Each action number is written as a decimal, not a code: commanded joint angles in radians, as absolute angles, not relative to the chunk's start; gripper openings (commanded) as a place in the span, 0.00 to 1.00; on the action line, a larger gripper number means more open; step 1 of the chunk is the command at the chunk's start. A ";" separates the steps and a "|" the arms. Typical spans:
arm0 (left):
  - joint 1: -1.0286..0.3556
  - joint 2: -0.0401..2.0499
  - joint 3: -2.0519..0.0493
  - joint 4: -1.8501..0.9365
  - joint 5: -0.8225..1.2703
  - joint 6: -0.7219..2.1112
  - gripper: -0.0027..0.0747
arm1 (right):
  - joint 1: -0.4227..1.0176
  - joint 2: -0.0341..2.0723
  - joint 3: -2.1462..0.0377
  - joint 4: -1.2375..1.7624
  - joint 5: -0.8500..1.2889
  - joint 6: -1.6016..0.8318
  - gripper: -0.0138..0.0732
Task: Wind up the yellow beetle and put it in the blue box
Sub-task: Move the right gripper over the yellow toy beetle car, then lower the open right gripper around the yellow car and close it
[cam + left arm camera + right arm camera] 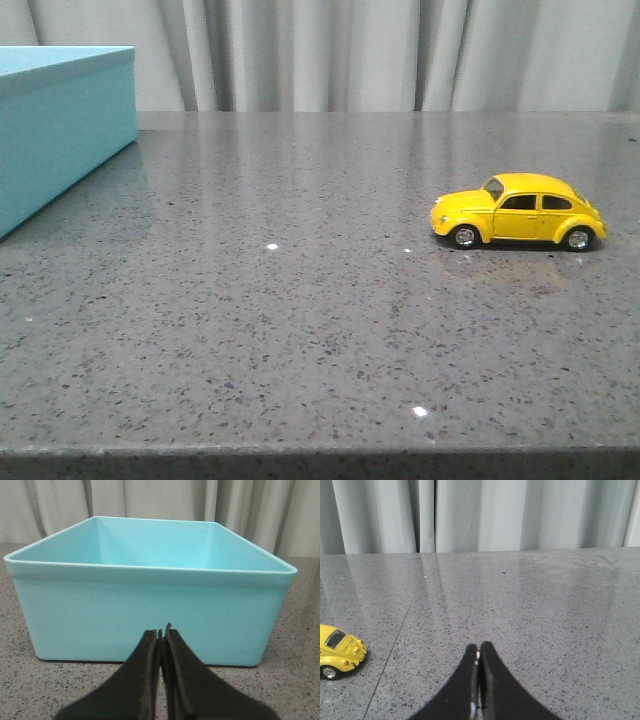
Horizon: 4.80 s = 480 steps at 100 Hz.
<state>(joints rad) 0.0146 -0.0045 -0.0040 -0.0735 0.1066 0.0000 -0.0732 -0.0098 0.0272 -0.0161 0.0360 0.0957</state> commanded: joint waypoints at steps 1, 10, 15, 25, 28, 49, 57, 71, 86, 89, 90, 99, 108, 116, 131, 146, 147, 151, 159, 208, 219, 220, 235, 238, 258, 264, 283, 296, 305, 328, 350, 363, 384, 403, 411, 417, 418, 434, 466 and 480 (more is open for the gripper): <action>0.018 -0.035 0.040 -0.074 0.037 0.000 0.01 | -0.078 -0.030 0.008 -0.012 -0.036 0.090 0.09; 0.018 -0.035 0.040 -0.074 0.037 0.000 0.01 | -0.078 -0.030 0.008 -0.012 -0.036 0.090 0.09; 0.018 -0.035 0.040 -0.074 0.037 0.000 0.01 | -0.078 -0.030 0.008 -0.012 -0.036 0.090 0.09; 0.018 -0.035 0.040 -0.074 0.030 0.000 0.01 | -0.078 -0.030 0.008 -0.012 -0.036 0.090 0.09; 0.018 -0.035 0.040 -0.074 0.021 0.000 0.01 | -0.078 -0.030 0.008 -0.012 -0.036 0.090 0.09; 0.018 -0.035 0.040 -0.074 -0.032 0.000 0.01 | -0.078 -0.030 0.008 -0.012 -0.036 0.090 0.09; 0.018 -0.035 0.040 -0.074 -0.047 0.000 0.01 | -0.078 -0.030 0.008 -0.012 -0.037 0.090 0.09; 0.018 -0.035 0.040 -0.074 -0.046 0.000 0.01 | -0.078 -0.030 0.008 -0.012 -0.061 0.090 0.09; 0.018 -0.035 0.034 -0.076 -0.046 0.000 0.01 | -0.078 -0.030 0.006 -0.011 -0.105 0.090 0.09; 0.015 -0.035 0.028 -0.085 -0.044 0.000 0.01 | -0.078 -0.030 0.002 -0.006 -0.107 0.090 0.09; 0.016 -0.035 0.022 -0.089 -0.044 0.000 0.01 | -0.078 -0.030 0.000 0.000 -0.105 0.090 0.09; 0.016 -0.028 -0.043 -0.119 -0.006 0.000 0.01 | -0.078 -0.030 -0.034 0.000 -0.050 0.090 0.09; 0.016 0.001 -0.135 -0.119 0.087 0.000 0.01 | -0.078 -0.030 -0.091 0.000 0.038 0.090 0.09; 0.016 0.038 -0.208 -0.119 0.152 0.000 0.01 | -0.078 -0.028 -0.155 0.000 0.139 0.090 0.09; 0.016 0.130 -0.316 -0.122 0.219 0.000 0.01 | -0.078 -0.010 -0.269 0.000 0.294 0.090 0.09; 0.016 0.234 -0.407 -0.124 0.233 0.000 0.01 | -0.078 0.052 -0.349 0.005 0.394 0.090 0.11; 0.016 0.239 -0.411 -0.124 0.233 0.000 0.01 | -0.078 0.057 -0.355 0.006 0.399 0.090 0.11; 0.016 0.266 -0.430 -0.124 0.233 0.000 0.04 | -0.078 0.084 -0.371 0.011 0.426 0.090 0.14; 0.016 0.314 -0.461 -0.124 0.233 0.000 0.13 | -0.078 0.138 -0.405 0.028 0.468 0.090 0.22; 0.016 0.451 -0.542 -0.124 0.199 0.000 0.55 | -0.075 0.354 -0.544 0.066 0.506 0.090 0.54; 0.016 0.450 -0.542 -0.124 0.183 0.000 0.55 | -0.075 0.354 -0.544 0.066 0.472 0.090 0.54; 0.016 0.450 -0.542 -0.124 0.180 0.000 0.55 | -0.075 0.354 -0.544 0.067 0.470 0.090 0.54; 0.016 0.450 -0.542 -0.126 0.171 0.000 0.55 | -0.075 0.354 -0.544 0.100 0.455 0.090 0.54; 0.016 0.450 -0.542 -0.126 0.169 0.000 0.55 | -0.075 0.355 -0.548 0.100 0.448 0.090 0.54; 0.016 0.450 -0.542 -0.128 0.163 0.000 0.55 | -0.075 0.474 -0.690 0.114 0.606 0.090 0.54; 0.016 0.450 -0.542 -0.128 0.159 0.000 0.55 | -0.075 0.524 -0.733 0.136 0.639 0.090 0.54; 0.016 0.450 -0.542 -0.128 0.130 0.000 0.55 | -0.075 0.665 -0.847 0.175 0.703 0.090 0.56; 0.016 0.450 -0.542 -0.128 0.126 0.000 0.55 | -0.075 0.758 -0.912 0.187 0.775 0.090 0.72; 0.016 0.450 -0.542 -0.128 0.122 0.000 0.55 | -0.075 0.828 -0.961 0.188 0.849 0.090 0.79; 0.016 0.450 -0.542 -0.128 0.120 0.000 0.55 | -0.001 0.974 -1.075 0.201 0.917 0.093 0.78; 0.016 0.450 -0.542 -0.128 0.119 0.000 0.55 | 0.139 1.120 -1.173 0.188 0.948 0.188 0.78; 0.016 0.450 -0.542 -0.128 0.119 0.000 0.55 | 0.198 1.216 -1.219 0.181 0.982 0.224 0.78; 0.016 0.450 -0.542 -0.128 0.119 0.000 0.55 | 0.303 1.338 -1.282 0.123 1.008 0.310 0.78; 0.016 0.450 -0.542 -0.128 0.119 0.000 0.55 | 0.392 1.421 -1.333 -0.019 1.038 0.459 0.78; 0.016 0.450 -0.542 -0.128 0.119 0.000 0.55 | 0.413 1.445 -1.352 -0.024 1.038 0.496 0.78; 0.016 0.450 -0.542 -0.128 0.119 0.000 0.55 | 0.421 1.460 -1.361 -0.026 1.037 0.529 0.78; 0.016 0.450 -0.542 -0.128 0.119 0.000 0.55 | 0.423 1.462 -1.361 -0.026 1.037 0.529 0.78; 0.016 0.450 -0.542 -0.128 0.114 0.000 0.55 | 0.426 1.495 -1.361 -0.026 1.039 0.565 0.78; 0.016 0.450 -0.542 -0.128 0.086 0.000 0.55 | 0.444 1.548 -1.361 -0.026 1.066 0.579 0.78; 0.016 0.450 -0.542 -0.128 0.086 0.000 0.55 | 0.444 1.569 -1.360 -0.031 1.082 0.582 0.78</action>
<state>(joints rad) 0.0146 0.4345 -0.5024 -0.1205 0.1731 0.0000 0.4427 1.5938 -1.3302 -0.0118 1.0796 0.5819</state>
